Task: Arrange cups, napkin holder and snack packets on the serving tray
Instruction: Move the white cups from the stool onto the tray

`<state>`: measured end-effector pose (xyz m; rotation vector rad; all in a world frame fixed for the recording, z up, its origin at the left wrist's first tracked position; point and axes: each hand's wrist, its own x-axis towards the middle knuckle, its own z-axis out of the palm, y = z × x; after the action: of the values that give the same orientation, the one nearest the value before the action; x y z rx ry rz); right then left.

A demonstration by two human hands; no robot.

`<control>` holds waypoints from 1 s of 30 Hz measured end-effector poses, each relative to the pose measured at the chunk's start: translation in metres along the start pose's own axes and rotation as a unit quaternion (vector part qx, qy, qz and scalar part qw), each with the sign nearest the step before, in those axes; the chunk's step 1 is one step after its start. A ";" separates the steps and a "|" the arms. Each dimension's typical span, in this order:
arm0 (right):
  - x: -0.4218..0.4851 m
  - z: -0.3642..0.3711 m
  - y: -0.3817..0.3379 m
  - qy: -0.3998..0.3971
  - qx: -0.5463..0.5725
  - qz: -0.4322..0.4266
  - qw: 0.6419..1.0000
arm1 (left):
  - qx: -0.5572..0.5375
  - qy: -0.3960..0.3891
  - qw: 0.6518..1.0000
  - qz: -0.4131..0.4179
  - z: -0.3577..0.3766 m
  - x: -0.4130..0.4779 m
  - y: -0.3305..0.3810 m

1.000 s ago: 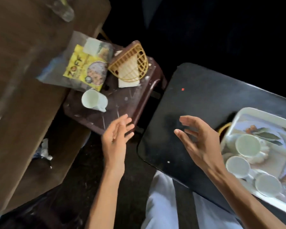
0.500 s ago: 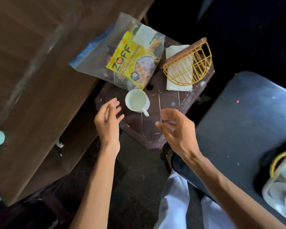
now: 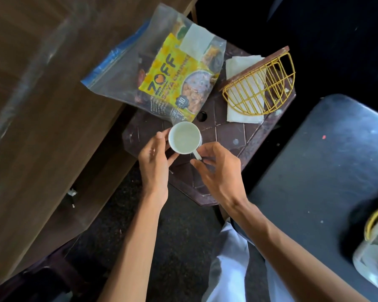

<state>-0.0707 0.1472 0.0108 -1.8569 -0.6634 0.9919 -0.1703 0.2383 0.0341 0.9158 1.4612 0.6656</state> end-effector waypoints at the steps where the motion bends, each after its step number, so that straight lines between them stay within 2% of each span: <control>1: 0.000 0.001 0.001 0.002 0.011 0.001 1.000 | 0.004 0.002 1.000 0.006 0.001 -0.001 0.000; 6: -0.005 -0.005 0.007 0.031 0.041 0.014 0.999 | 0.031 0.004 0.999 0.025 0.004 -0.009 -0.001; 9: -0.011 -0.020 0.010 0.056 0.039 -0.007 0.998 | 0.041 -0.017 0.998 0.037 0.004 -0.024 -0.005; 16: -0.039 -0.076 0.024 0.053 0.042 -0.034 0.997 | 0.048 -0.047 0.997 0.042 0.028 -0.067 -0.022; 22: -0.070 -0.138 0.048 0.086 0.033 -0.052 0.994 | 0.054 -0.111 0.992 0.024 0.067 -0.109 -0.033; 27: -0.102 -0.196 0.069 0.103 0.009 -0.044 0.994 | 0.093 -0.178 0.980 0.009 0.107 -0.149 -0.044; 30: -0.127 -0.232 0.082 0.138 0.037 -0.023 0.990 | 0.107 -0.200 0.974 0.010 0.138 -0.181 -0.055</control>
<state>0.0611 -0.0936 0.0468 -1.8591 -0.4937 0.7033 -0.0497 0.0408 0.0697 1.1583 1.1741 0.3145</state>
